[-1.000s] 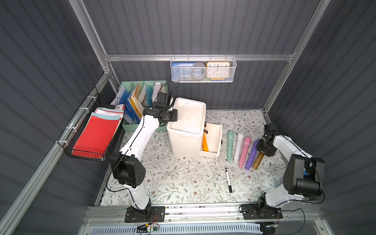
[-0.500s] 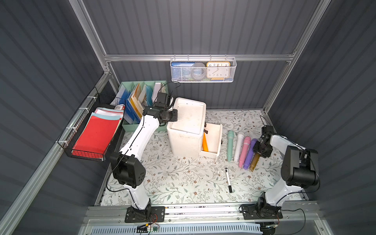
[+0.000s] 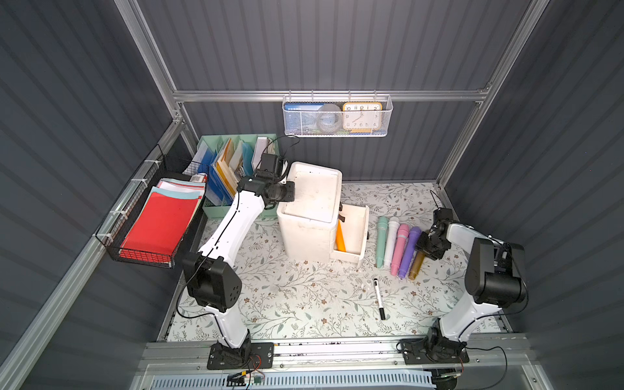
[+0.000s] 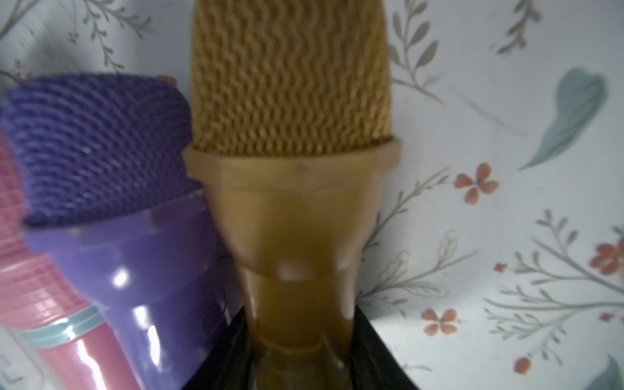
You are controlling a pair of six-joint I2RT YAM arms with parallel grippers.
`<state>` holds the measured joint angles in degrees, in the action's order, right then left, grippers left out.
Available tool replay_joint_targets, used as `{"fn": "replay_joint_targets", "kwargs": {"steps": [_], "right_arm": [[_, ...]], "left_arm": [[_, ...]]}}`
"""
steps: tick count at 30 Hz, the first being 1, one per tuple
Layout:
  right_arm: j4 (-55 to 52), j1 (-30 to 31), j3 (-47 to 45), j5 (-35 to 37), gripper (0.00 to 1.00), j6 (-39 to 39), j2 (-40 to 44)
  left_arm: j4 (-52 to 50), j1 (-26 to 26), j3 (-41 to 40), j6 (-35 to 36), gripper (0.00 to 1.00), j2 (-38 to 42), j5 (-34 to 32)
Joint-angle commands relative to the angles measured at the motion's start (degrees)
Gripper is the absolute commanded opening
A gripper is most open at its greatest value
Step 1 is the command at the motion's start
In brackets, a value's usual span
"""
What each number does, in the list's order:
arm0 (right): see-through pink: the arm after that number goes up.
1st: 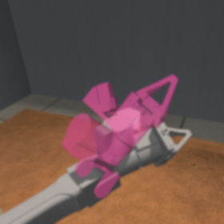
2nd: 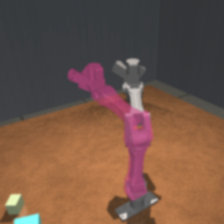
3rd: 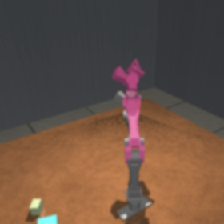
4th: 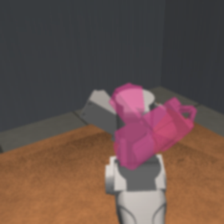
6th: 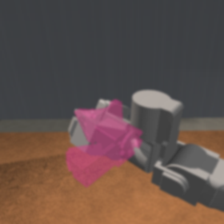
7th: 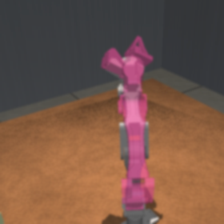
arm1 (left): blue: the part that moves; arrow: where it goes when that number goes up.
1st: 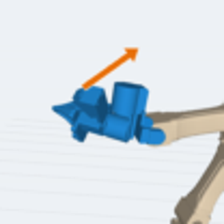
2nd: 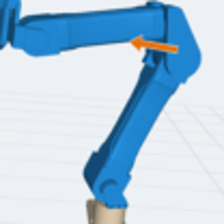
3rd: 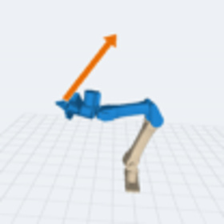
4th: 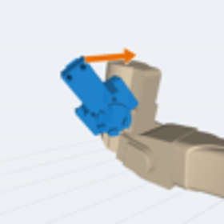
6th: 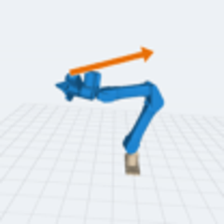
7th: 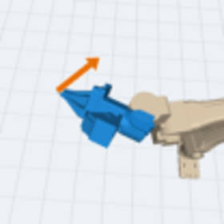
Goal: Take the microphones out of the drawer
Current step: Place the microphone at the center of the board.
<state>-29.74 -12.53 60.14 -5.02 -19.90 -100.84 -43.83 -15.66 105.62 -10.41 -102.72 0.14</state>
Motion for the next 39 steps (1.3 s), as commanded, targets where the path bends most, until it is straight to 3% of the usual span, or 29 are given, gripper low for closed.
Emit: {"fn": "replay_joint_targets", "kwargs": {"steps": [1, 14, 22, 30, 39], "right_arm": [[-1.01, 0.32, 0.64, -1.71, 0.49, -0.23, -0.81], [-5.75, 0.27, 2.69, -0.30, 0.51, 0.13, 5.88], [-4.72, 2.00, 4.86, -8.54, 0.50, -0.51, 12.09], [-0.78, 13.74, 8.83, -15.69, 0.51, -2.72, 13.06], [2.14, 26.91, 15.89, -17.47, 0.48, -4.10, 5.63]], "left_arm": [[4.02, -0.60, 1.05, -7.70, 0.02, -0.64, 8.13], [3.58, -0.60, 3.33, -7.87, 0.02, -2.07, 8.04], [3.71, -0.60, 3.52, -7.78, 0.02, -2.51, 8.12], [3.84, -0.60, 3.10, -7.86, 0.02, -2.27, 8.20], [3.70, -0.60, 2.41, -7.93, 0.02, -1.54, 8.17]]}}
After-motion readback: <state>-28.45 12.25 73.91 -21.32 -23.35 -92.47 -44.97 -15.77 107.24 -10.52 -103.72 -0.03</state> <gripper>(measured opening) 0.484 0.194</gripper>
